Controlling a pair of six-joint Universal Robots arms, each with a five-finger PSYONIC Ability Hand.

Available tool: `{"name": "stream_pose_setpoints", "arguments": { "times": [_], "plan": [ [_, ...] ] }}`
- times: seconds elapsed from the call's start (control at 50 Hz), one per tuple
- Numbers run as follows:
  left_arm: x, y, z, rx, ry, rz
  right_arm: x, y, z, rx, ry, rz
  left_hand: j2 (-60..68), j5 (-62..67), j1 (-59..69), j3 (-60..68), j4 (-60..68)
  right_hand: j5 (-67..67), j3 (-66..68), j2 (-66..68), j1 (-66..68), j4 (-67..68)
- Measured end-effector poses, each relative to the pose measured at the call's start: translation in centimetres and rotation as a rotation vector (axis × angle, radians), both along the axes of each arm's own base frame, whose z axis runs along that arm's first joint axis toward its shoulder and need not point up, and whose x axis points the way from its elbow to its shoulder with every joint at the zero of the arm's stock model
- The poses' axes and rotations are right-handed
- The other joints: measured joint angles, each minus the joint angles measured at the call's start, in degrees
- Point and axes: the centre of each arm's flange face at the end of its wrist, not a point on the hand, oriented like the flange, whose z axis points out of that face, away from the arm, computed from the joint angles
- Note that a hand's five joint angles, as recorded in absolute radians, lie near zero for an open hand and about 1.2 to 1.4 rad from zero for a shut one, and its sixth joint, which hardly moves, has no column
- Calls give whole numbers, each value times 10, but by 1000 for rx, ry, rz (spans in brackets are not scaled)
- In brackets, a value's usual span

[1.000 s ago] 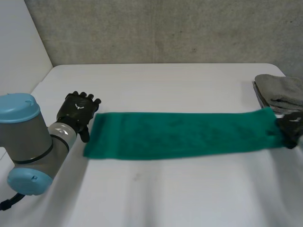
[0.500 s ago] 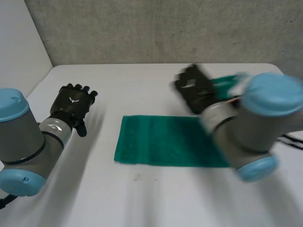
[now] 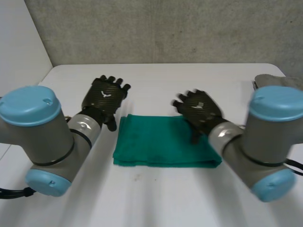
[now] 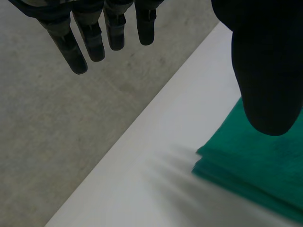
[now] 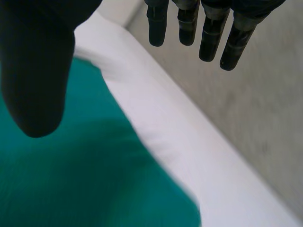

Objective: Fold the laundry.

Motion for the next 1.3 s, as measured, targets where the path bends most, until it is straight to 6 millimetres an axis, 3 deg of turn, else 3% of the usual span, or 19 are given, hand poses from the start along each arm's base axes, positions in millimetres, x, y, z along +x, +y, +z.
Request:
{"name": "stream_pose_setpoints", "arguments": {
  "times": [0.1, 0.18, 0.2, 0.22, 0.34, 0.4, 0.56, 0.72, 0.74, 0.86, 0.88, 0.92, 1.06, 1.1, 1.12, 1.14, 1.16, 1.18, 1.3],
  "plan": [
    [-10, 7, -9, 18, -12, -31, -45, -9, -26, 164, 32, -113, 0, 0, 0, 0, 0, 0, 2, 2, 0, 1],
    [-13, 10, -17, 37, -23, -39, -64, -11, -43, 234, 59, -149, 0, 0, 0, 0, 0, 30, 34, 33, 26, 31],
    [-14, 11, -20, 43, -27, -39, -72, -13, -51, 262, 73, -160, 0, 0, 0, 0, 0, 219, 249, 251, 205, 234],
    [-14, 12, -21, 47, -30, -38, -75, -14, -55, 273, 80, -162, 0, 0, 0, 0, 0, 267, 295, 297, 245, 284],
    [-12, 12, -23, 55, -35, -29, -78, -22, -62, 283, 91, -163, 0, 0, 0, 0, 0, 347, 381, 377, 280, 370],
    [-10, 12, -21, 54, -34, -24, -76, -28, -60, 277, 75, -168, 0, 0, 0, 0, 0, 137, 148, 155, 148, 143],
    [-6, 14, -17, 51, -33, -13, -74, -28, -56, 308, 13, -184, 0, 0, 0, 0, 0, 101, 120, 126, 106, 107],
    [-3, 15, -19, 60, -37, -4, -73, -25, -59, 332, -16, -192, 0, 0, 0, 0, 0, 206, 234, 235, 192, 224],
    [-2, 15, -20, 64, -39, -4, -73, -25, -60, 335, -16, -191, 0, 0, 0, 0, 0, 275, 310, 306, 250, 295],
    [-1, 17, -24, 74, -45, -5, -72, -26, -60, 323, -16, -191, 0, 0, 0, 0, 0, 306, 338, 332, 267, 327],
    [0, 17, -25, 75, -46, -4, -72, -28, -58, 313, -17, -192, 0, 0, 0, 0, 0, 481, 517, 504, 395, 509],
    [0, 17, -25, 78, -47, -2, -70, -30, -54, 290, -18, -190, 0, 0, 0, 0, 0, 505, 546, 534, 412, 538],
    [7, 13, -22, 73, -43, 22, -34, -30, -20, 133, -3, -92, 0, 0, 0, 0, 0, 510, 555, 537, 414, 549],
    [7, 13, -22, 73, -43, 22, -34, -30, -20, 133, -3, -92, 0, 0, 0, 0, 0, 510, 555, 537, 414, 549],
    [10, 10, -18, 66, -35, 35, -22, -26, -12, 100, 4, -57, 0, 0, 0, 0, 0, 510, 555, 537, 414, 549],
    [12, 8, -16, 63, -27, 44, 9, -11, 1, 32, 28, 44, 0, 0, 0, 0, 0, 518, 555, 543, 414, 549],
    [12, 8, -16, 63, -27, 44, 9, -11, 1, 32, 28, 44, 0, 0, 0, 0, 0, 518, 555, 543, 414, 549],
    [15, 5, -12, 60, -12, 57, 30, 2, 5, -2, 47, 114, 0, 0, 0, 0, 0, 518, 555, 543, 414, 549],
    [28, -5, 3, 57, 69, 113, 96, 55, -5, -81, 119, 357, 0, 0, 0, 0, 0, 487, 521, 502, 394, 515]
  ]
}}
